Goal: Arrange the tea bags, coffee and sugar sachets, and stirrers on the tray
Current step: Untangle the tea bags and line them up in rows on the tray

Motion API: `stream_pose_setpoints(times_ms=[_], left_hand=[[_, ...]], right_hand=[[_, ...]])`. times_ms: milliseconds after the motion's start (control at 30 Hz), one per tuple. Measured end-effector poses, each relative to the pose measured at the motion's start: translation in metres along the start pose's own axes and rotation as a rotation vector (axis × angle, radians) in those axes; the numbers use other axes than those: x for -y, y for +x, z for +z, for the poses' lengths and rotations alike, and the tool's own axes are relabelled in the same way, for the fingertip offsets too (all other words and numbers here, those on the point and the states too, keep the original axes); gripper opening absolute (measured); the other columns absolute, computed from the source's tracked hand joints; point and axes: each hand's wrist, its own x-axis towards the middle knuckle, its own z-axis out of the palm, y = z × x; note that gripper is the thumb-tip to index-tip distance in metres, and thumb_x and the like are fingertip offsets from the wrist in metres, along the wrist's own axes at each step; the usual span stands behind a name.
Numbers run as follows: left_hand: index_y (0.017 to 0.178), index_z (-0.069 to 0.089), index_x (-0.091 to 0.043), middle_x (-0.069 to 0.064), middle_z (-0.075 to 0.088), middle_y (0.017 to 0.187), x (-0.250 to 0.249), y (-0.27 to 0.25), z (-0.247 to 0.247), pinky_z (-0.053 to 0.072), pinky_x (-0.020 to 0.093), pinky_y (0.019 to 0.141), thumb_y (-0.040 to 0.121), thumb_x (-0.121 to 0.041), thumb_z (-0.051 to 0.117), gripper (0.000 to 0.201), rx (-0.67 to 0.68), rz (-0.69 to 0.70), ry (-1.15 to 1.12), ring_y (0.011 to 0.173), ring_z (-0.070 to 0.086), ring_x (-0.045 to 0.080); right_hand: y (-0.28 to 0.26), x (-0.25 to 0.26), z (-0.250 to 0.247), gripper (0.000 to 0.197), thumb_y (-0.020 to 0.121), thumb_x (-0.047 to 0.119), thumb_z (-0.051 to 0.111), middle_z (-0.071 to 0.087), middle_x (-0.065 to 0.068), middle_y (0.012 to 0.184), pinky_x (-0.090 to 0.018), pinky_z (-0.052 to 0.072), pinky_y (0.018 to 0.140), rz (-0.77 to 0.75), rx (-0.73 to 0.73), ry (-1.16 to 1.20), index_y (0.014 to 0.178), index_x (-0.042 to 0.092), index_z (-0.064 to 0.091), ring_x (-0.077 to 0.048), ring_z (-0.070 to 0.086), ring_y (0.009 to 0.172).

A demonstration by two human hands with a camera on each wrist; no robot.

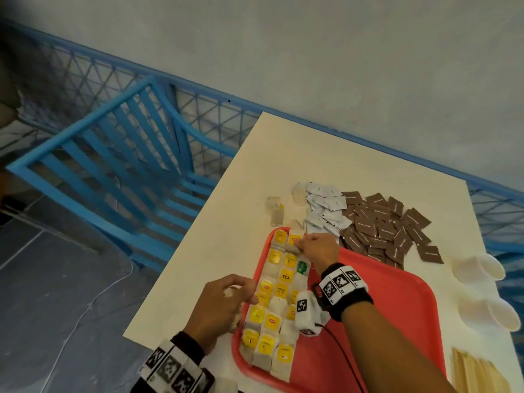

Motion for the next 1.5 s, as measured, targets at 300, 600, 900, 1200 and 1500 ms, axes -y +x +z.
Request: stream_pose_setpoints(times_ms=[300, 600, 900, 1200, 1500], left_hand=[[0.095, 0.072, -0.009, 0.015, 0.073, 0.082, -0.009, -0.003, -0.007, 0.031, 0.022, 0.042, 0.093, -0.024, 0.066, 0.016, -0.048, -0.006, -0.042, 0.045, 0.043, 0.019], [0.097, 0.071, -0.006, 0.015, 0.071, 0.081, -0.016, -0.010, 0.005, 0.032, 0.021, 0.040, 0.090, -0.027, 0.067, 0.023, 0.036, 0.040, -0.048, 0.046, 0.040, 0.019], [0.097, 0.071, -0.004, 0.011, 0.068, 0.077, -0.016, -0.037, 0.033, 0.031, 0.020, 0.038, 0.091, -0.026, 0.067, 0.023, 0.105, 0.037, 0.036, 0.040, 0.044, 0.016], [0.094, 0.072, -0.006, 0.014, 0.070, 0.079, -0.026, -0.058, 0.044, 0.033, 0.020, 0.039, 0.086, -0.031, 0.071, 0.026, 0.130, 0.076, 0.129, 0.044, 0.043, 0.020], [0.093, 0.074, -0.021, -0.001, 0.072, 0.082, -0.026, -0.060, 0.060, 0.042, 0.028, 0.046, 0.087, -0.019, 0.075, 0.007, 0.157, 0.233, 0.354, 0.042, 0.048, 0.014]], right_hand=[[0.003, -0.005, 0.008, 0.035, 0.078, 0.028, 0.077, 0.059, -0.005, 0.063, -0.035, 0.050, 0.060, -0.060, -0.028, -0.270, 0.060, 0.012, 0.051, -0.023, 0.059, 0.063], [-0.033, -0.028, -0.072, 0.013, 0.087, 0.015, 0.060, 0.071, 0.003, 0.079, -0.023, 0.050, 0.060, -0.330, 0.118, -0.489, 0.076, 0.012, 0.066, -0.009, 0.063, 0.071], [-0.115, -0.116, -0.054, 0.037, 0.090, 0.048, 0.041, 0.058, -0.001, 0.110, -0.038, 0.049, 0.081, -0.547, 0.126, -0.802, 0.105, 0.019, 0.059, -0.022, 0.056, 0.103], [-0.076, -0.116, -0.045, 0.014, 0.084, 0.028, 0.067, 0.069, -0.007, 0.094, -0.035, 0.050, 0.078, -0.225, 0.149, -0.501, 0.080, 0.017, 0.059, -0.026, 0.063, 0.094], [-0.134, -0.067, -0.104, 0.015, 0.084, 0.008, 0.066, 0.070, 0.003, 0.064, -0.016, 0.046, 0.062, -0.430, 0.222, -0.212, 0.090, 0.020, 0.058, 0.002, 0.058, 0.055]])
